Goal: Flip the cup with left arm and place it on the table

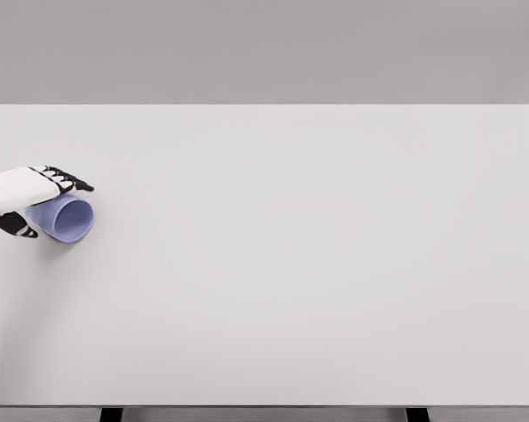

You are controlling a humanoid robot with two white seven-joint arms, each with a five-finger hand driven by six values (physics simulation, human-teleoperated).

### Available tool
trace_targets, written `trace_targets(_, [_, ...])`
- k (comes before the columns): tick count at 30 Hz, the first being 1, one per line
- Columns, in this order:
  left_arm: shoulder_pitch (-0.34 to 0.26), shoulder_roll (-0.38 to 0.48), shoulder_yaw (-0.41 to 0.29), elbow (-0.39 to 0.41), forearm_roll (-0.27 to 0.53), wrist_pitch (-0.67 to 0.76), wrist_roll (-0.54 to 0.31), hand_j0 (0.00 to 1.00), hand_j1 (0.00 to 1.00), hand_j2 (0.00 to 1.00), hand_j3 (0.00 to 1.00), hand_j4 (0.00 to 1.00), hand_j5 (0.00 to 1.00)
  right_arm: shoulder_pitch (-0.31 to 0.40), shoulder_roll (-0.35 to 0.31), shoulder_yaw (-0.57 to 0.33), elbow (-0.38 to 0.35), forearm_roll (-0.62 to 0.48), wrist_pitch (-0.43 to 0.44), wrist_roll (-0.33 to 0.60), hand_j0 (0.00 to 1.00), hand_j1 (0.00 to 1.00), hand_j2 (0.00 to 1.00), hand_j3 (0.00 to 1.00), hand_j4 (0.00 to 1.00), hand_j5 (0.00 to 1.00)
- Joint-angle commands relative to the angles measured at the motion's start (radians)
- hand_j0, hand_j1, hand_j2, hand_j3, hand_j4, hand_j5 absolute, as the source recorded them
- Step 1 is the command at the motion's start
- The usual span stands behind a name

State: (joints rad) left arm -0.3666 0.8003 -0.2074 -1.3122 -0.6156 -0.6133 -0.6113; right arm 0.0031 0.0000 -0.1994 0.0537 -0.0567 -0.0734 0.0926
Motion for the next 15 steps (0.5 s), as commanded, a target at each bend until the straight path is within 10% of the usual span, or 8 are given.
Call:
trace_targets(1, [0.000,-0.006,0.000,0.001,-0.003,0.002,0.000,0.96,0.96,0.96,0.96,0.96,0.96,0.000,0.000,0.000,0.000,0.000,0.000,-0.001,1.00,1.00,1.00,1.00,1.00,1.00])
trace_targets(10, [0.000,-0.010,-0.009,0.018,-0.004,0.002,0.000,0.95,0.95,0.95,0.95,0.95,0.95,0.000,0.000,0.000,0.000,0.000,0.001,-0.001,1.00,1.00,1.00,1.00,1.00,1.00])
trace_targets(15, [0.000,-0.010,-0.010,0.018,-0.001,0.002,0.000,0.74,0.74,0.74,0.74,0.74,0.74,0.000,0.000,0.000,0.000,0.000,0.000,-0.001,1.00,1.00,1.00,1.00,1.00,1.00])
